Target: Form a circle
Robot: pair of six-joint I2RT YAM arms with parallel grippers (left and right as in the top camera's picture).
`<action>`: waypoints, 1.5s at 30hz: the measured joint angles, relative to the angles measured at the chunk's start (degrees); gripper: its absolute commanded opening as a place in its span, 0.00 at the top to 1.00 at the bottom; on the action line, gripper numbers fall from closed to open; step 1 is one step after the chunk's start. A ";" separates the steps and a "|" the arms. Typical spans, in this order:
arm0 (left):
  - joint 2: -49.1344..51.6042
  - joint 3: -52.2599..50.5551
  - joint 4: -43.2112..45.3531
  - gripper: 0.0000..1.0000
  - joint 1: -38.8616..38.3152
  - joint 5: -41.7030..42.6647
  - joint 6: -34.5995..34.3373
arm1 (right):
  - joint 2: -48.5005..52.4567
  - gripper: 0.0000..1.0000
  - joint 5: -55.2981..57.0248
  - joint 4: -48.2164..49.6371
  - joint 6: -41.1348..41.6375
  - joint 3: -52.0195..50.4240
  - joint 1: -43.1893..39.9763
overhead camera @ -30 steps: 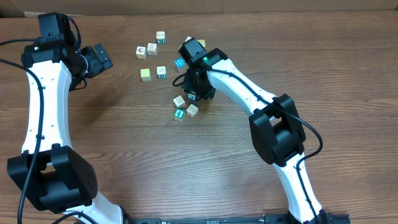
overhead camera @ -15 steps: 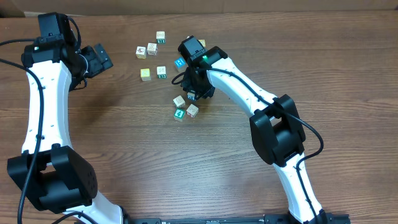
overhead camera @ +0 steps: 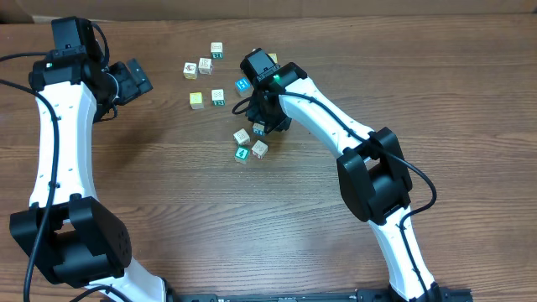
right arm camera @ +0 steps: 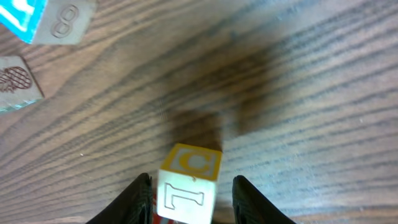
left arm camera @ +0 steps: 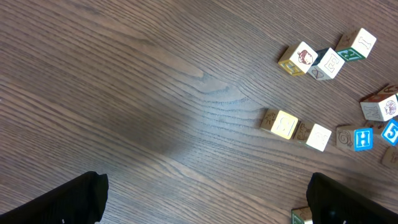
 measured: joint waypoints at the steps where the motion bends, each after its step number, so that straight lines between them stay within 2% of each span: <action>1: 0.00 0.00 0.00 0.01 0.00 0.00 0.02 | 0.00 0.60 0.20 0.31 -0.20 0.00 0.00; 15: 0.00 0.00 0.00 0.00 0.00 -0.02 0.02 | 0.02 0.62 0.79 2.29 -1.16 -1.09 0.00; 21: 0.00 0.00 0.02 0.01 0.00 0.00 0.02 | 0.02 0.73 0.76 -0.09 -1.25 -1.09 0.00; 28: 0.00 0.00 0.02 0.00 0.00 0.00 0.02 | 0.02 0.69 0.48 -0.44 -1.18 -1.09 0.00; 43: 0.00 0.00 0.00 0.00 0.00 0.00 0.02 | 0.02 0.69 -2.43 -1.38 -0.83 -1.09 0.00; 45: 0.00 0.00 0.00 0.01 0.00 0.00 0.00 | 0.02 0.66 -2.69 -1.33 -0.44 -1.09 0.00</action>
